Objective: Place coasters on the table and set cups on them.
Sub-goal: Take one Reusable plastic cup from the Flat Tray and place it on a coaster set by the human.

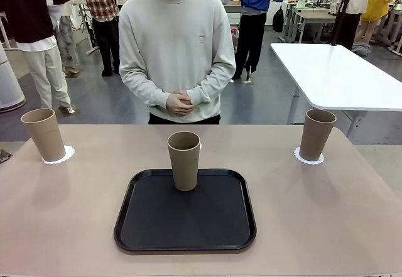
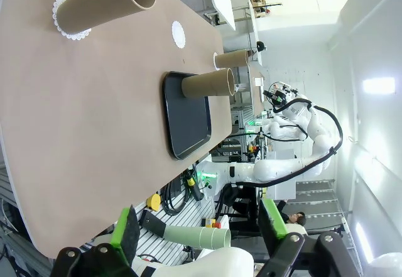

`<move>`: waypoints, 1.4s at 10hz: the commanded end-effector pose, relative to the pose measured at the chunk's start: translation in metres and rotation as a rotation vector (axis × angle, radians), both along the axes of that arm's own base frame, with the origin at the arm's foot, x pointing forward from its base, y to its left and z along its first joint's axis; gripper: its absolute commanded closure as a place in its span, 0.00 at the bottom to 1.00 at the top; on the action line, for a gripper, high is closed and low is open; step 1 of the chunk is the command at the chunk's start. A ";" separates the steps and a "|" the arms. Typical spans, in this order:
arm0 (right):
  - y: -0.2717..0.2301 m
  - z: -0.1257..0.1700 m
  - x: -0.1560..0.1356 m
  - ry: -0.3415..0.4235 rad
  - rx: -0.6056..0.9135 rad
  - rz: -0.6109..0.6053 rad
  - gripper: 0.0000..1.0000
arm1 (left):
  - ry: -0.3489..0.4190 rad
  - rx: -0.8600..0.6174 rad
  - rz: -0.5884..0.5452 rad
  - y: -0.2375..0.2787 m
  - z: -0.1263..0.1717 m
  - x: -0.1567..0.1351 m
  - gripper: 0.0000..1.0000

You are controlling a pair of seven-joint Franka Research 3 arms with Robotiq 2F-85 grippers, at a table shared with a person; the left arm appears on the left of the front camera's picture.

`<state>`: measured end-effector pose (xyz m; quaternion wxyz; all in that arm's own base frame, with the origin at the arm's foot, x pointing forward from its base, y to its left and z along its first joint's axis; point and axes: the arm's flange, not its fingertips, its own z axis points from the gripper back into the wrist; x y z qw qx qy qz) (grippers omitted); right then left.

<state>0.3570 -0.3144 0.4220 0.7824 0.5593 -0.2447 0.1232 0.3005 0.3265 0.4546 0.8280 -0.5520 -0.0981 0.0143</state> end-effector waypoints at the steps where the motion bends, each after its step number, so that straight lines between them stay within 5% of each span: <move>1: 0.001 0.000 0.000 0.006 0.003 -0.001 0.00 | 0.011 -0.004 0.008 0.000 0.004 -0.001 0.00; 2: 0.000 0.000 0.000 0.000 0.000 0.000 0.00 | 0.011 -0.004 0.008 0.000 0.004 -0.001 0.00; 5: 0.045 0.093 0.037 -0.119 -0.270 0.183 0.00 | 0.011 -0.004 0.008 0.000 0.004 -0.001 0.00; 7: 0.116 0.159 0.093 -0.159 -0.576 0.299 0.00 | 0.011 -0.004 0.008 0.000 0.004 -0.001 0.00; 9: 0.206 0.196 0.115 -0.224 -0.791 0.429 0.00 | 0.011 -0.004 0.008 0.000 0.004 -0.001 0.00; 14: 0.403 0.111 0.097 -0.408 -0.923 0.617 0.00 | 0.011 -0.004 0.008 0.000 0.004 -0.001 0.00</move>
